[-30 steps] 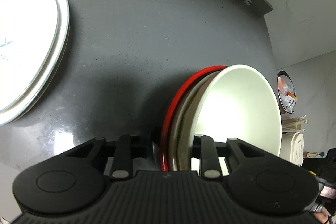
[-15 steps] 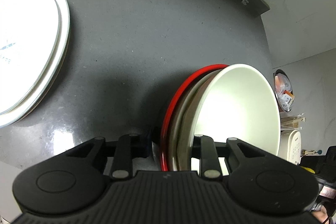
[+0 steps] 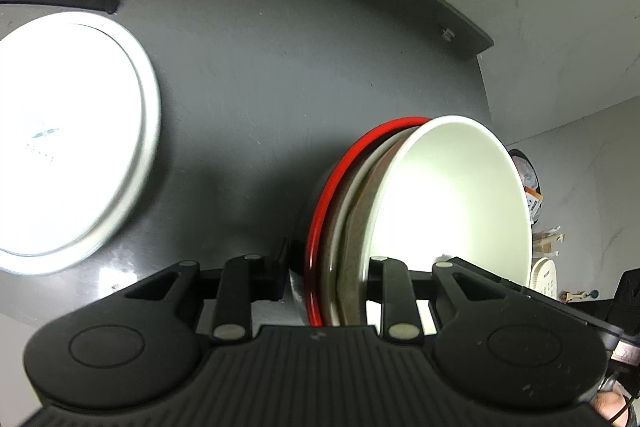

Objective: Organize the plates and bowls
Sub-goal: 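Lift the bowl stack with both grippers and carry it over the plate stack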

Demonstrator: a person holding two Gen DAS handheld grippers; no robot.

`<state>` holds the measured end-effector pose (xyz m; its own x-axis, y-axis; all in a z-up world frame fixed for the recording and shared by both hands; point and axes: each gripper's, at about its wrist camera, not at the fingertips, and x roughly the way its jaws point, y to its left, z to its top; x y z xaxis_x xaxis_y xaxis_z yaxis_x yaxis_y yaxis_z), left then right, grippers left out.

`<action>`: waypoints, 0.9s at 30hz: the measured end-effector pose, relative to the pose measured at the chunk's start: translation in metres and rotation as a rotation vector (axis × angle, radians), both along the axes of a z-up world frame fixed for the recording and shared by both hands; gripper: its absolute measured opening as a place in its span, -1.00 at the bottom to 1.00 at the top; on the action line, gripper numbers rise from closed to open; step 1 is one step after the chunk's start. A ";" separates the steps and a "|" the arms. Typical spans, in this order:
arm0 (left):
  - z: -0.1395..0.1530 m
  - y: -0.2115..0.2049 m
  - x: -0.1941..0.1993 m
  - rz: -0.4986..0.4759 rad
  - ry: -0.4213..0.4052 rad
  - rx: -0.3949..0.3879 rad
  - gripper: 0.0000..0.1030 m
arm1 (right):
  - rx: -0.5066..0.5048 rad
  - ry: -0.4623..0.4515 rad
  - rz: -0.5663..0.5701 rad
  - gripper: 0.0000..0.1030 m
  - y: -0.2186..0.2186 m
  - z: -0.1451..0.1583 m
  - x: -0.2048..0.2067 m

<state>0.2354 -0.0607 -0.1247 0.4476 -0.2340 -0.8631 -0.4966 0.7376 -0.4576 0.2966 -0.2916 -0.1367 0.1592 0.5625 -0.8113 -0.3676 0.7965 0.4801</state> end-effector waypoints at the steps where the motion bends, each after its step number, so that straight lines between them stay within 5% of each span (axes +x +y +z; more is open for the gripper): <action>1: 0.002 0.003 -0.002 0.001 -0.002 0.001 -0.49 | 0.000 -0.003 0.003 -0.33 0.003 0.002 -0.001; 27: 0.025 0.111 -0.068 0.094 -0.030 0.010 -0.49 | 0.008 -0.028 0.083 -0.33 0.119 0.028 -0.033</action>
